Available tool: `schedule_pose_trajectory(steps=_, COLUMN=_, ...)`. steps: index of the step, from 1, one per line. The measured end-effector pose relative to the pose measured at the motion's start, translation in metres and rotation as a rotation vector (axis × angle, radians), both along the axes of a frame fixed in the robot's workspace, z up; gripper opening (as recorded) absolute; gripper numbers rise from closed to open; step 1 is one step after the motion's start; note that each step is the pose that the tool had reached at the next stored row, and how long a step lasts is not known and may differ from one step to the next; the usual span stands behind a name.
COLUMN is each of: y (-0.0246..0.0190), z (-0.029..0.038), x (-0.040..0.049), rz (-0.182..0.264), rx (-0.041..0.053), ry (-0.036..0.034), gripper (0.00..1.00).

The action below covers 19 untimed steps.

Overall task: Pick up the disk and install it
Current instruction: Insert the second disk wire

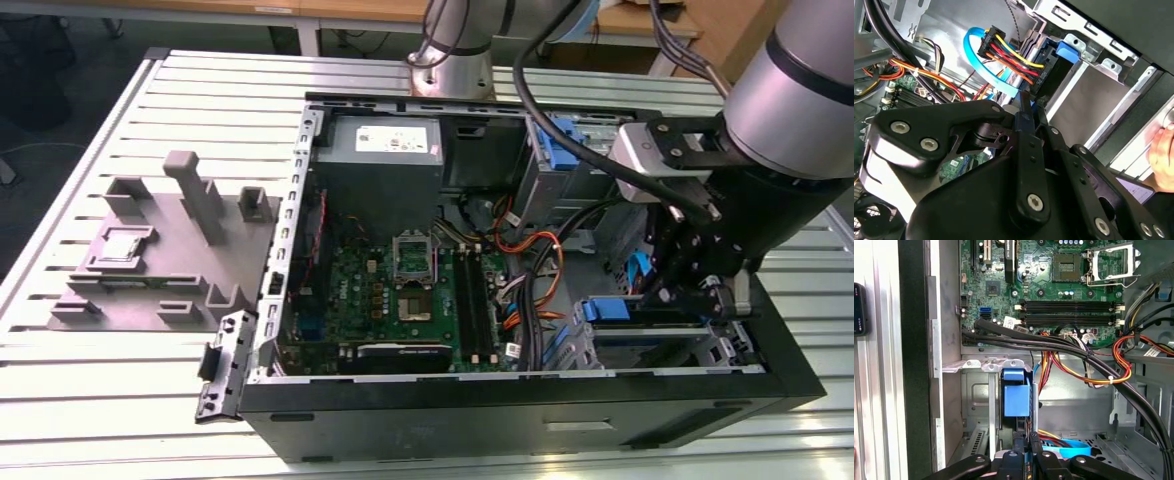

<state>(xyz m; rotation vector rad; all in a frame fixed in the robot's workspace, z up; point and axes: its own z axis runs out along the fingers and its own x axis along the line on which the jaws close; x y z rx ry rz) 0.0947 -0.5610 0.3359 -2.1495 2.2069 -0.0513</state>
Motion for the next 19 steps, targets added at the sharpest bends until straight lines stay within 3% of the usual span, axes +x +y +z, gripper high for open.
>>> schedule_pose_trajectory(steps=4, y=0.0000, z=-0.0010, x=0.0000, rz=0.003, rx=0.0045, ry=0.0000, gripper=0.16)
schedule_pose_trajectory(steps=19, y=0.0000, z=-0.0011, x=0.0000, rz=0.003, rx=0.0046, ry=-0.0059, gripper=0.16)
